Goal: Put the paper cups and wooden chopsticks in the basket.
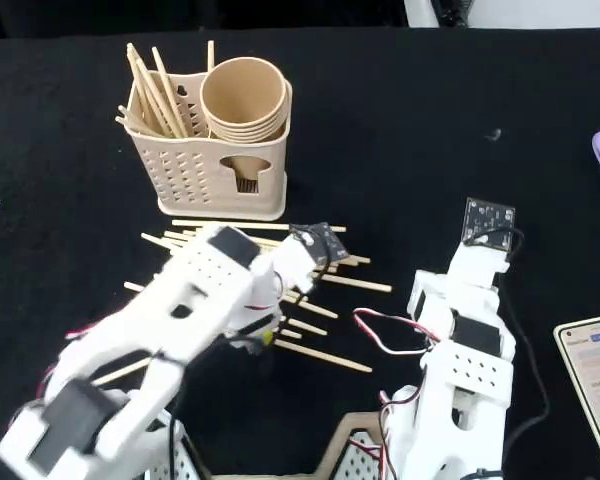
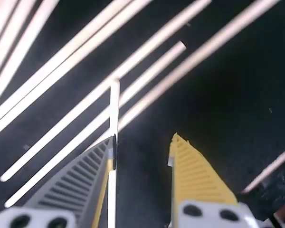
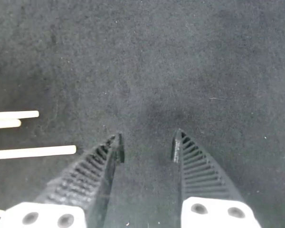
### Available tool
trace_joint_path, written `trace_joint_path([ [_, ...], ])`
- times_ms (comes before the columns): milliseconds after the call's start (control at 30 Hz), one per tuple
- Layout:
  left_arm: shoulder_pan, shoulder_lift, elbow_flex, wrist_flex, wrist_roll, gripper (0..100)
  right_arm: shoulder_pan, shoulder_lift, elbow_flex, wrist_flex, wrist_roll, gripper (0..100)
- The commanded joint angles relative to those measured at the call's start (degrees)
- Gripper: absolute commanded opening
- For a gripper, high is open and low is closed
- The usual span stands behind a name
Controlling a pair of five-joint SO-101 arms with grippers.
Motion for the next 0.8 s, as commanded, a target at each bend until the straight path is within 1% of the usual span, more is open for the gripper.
trace_joint_path([
  [0,-1.5,-11.4,2.6,2.7,-4.4,26,0.4,-1.4,-0.3,-1.2,-0.3,17.7],
  [67,-2.9,-14.0,7.3,0.6,-5.0,29,0.3,-1.4,-0.3,-1.2,-0.3,17.7],
  [133,-5.2,-15.0,11.6,-3.2,-5.1,27,0.3,-1.4,-0.3,-1.2,-0.3,17.7],
  [267,-12.2,-15.0,18.6,-14.2,-6.6,26,0.3,-1.4,-0.2,-1.2,-0.2,17.7],
  [367,-13.7,-15.0,21.9,-19.3,-7.6,27,0.3,-1.4,-0.2,-1.2,-0.2,17.7],
  [567,-13.6,-14.9,23.7,-23.1,-7.9,27,0.2,-1.4,-0.2,-1.2,-0.2,17.7],
  [700,-13.7,-14.9,24.3,-23.3,-10.1,27,0.2,-1.4,-0.2,-1.2,-0.2,17.7],
  [767,-14.0,-14.9,25.5,-25.3,-10.4,27,0.2,-1.4,-0.1,-1.2,-0.3,17.7],
])
